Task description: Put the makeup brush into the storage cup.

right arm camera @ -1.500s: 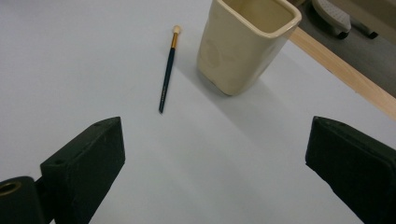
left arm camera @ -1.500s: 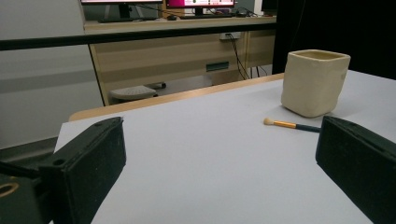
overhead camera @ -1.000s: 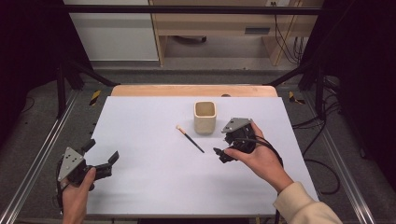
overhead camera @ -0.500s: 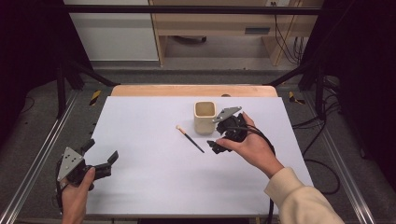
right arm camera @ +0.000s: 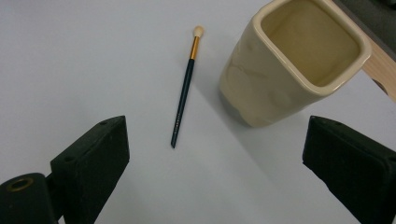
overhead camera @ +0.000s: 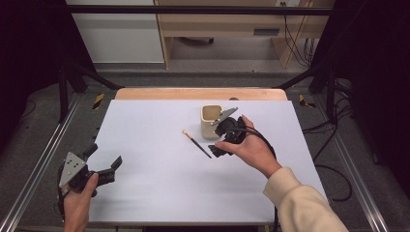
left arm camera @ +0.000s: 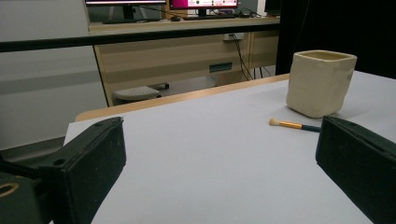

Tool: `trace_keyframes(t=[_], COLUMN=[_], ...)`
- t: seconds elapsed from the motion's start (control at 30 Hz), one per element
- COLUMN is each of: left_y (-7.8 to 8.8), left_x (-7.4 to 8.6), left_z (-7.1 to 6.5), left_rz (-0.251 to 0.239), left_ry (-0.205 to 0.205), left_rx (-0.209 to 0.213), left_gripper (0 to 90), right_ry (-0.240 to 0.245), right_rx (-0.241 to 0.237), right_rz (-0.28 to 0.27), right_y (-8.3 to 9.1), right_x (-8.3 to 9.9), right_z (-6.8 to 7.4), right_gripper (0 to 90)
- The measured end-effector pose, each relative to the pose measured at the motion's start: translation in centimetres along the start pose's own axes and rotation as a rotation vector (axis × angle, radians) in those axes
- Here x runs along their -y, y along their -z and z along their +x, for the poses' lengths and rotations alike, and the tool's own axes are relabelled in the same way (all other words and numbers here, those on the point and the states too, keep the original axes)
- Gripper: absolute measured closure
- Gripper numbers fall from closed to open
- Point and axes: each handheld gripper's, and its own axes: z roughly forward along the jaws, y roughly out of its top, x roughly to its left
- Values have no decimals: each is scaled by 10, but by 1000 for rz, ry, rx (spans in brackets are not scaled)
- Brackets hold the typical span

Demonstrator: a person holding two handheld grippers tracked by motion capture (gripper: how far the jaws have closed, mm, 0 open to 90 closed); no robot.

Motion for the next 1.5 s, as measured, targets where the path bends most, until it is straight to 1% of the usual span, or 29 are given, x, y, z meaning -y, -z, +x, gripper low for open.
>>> trace_keyframes(t=[0.13, 0.17, 0.3, 0.47, 0.57, 0.63, 0.87, 1.07, 1.27, 1.4, 1.43, 1.5], left_y=[0, 0, -1, 0, -1, -1, -1, -2, -2, -3, -3, -3], left_x=[0, 0, 0, 0, 0, 0, 0, 0, 0, 0, 1, 1], left_z=[0, 0, 0, 0, 0, 0, -1, -1, -1, -1, -1, -1], left_rz=[1, 0, 0, 2, 2, 2, 4, 4, 6, 8, 9, 10], left_ry=[-1, -1, -1, -4, -4, -4, -10, -11, -13, -14, -15, -16], left_rx=[1, 0, 0, 3, 3, 4, 10, 13, 20, 24, 25, 26], left_gripper=[10, 10, 10, 10, 10, 10, 10, 10, 10, 11, 12, 12], right_ry=[5, -3, -5, -42, -44, -33, -48, -53, -62, -71, -69, -82], right_rx=[-10, -9, -13, -28, -33, -29, -35, -40, -40, -27, -28, -34], right_rz=[22, 21, 35, 27, 35, 39, 44, 63, 75, 85, 85, 81], right_y=[-8, -9, -16, -26, -33, -37, -50, -64, -75, -80, -81, -83], right_x=[-2, -3, -5, -5, -4, -5, -9, -11, -12, -12, -11, -10], right_z=[1, 2, 3, 6, 9, 11, 15, 18, 18, 19, 19, 18], right_gripper=[75, 75, 77, 86, 91, 91, 101, 114, 121, 113, 117, 131])
